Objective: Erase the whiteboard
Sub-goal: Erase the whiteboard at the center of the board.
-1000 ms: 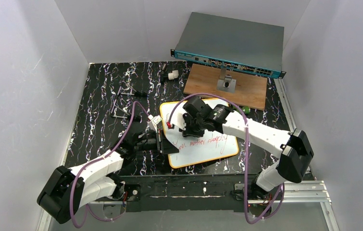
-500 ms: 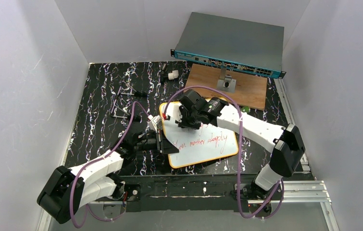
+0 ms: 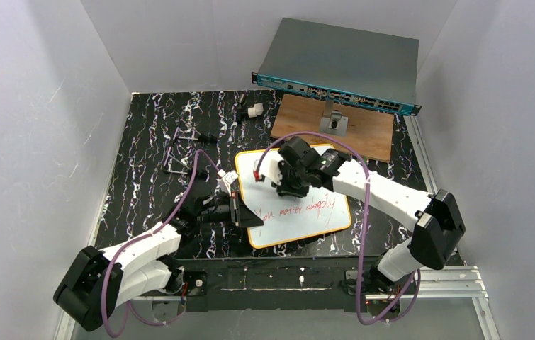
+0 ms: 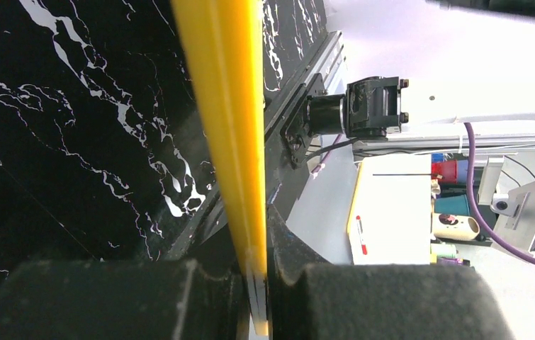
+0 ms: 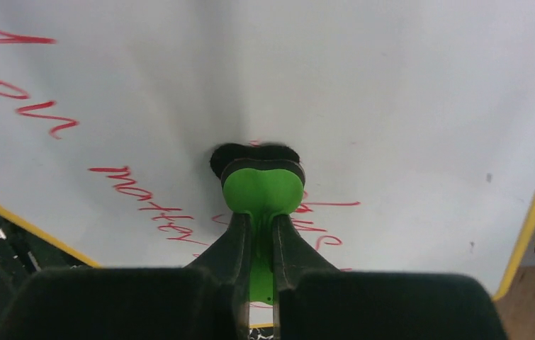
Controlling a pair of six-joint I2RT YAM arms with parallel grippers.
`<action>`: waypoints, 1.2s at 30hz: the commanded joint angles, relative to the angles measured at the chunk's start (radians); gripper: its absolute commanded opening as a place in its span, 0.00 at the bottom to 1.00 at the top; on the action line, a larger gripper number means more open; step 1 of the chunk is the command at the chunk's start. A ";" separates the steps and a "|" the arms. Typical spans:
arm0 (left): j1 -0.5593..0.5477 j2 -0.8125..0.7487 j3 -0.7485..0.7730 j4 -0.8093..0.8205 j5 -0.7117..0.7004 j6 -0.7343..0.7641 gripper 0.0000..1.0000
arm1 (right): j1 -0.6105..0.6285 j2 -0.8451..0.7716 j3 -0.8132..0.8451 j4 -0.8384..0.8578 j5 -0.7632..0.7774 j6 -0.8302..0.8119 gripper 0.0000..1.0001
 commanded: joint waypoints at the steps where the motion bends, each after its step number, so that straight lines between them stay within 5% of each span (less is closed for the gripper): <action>1: -0.015 -0.027 0.022 0.117 0.061 0.093 0.00 | -0.046 0.045 0.070 0.076 0.126 0.058 0.01; 6: -0.017 -0.019 0.024 0.122 0.063 0.088 0.00 | -0.041 0.107 0.154 0.026 0.078 0.071 0.01; 13: -0.017 -0.037 0.021 0.106 0.057 0.096 0.00 | 0.041 0.051 0.046 -0.074 -0.106 -0.063 0.01; 25: -0.017 -0.019 0.019 0.124 0.063 0.096 0.00 | -0.074 0.028 0.025 0.094 0.129 0.068 0.01; 36: -0.020 -0.018 0.020 0.127 0.059 0.090 0.00 | 0.052 0.100 0.097 -0.046 -0.061 -0.009 0.01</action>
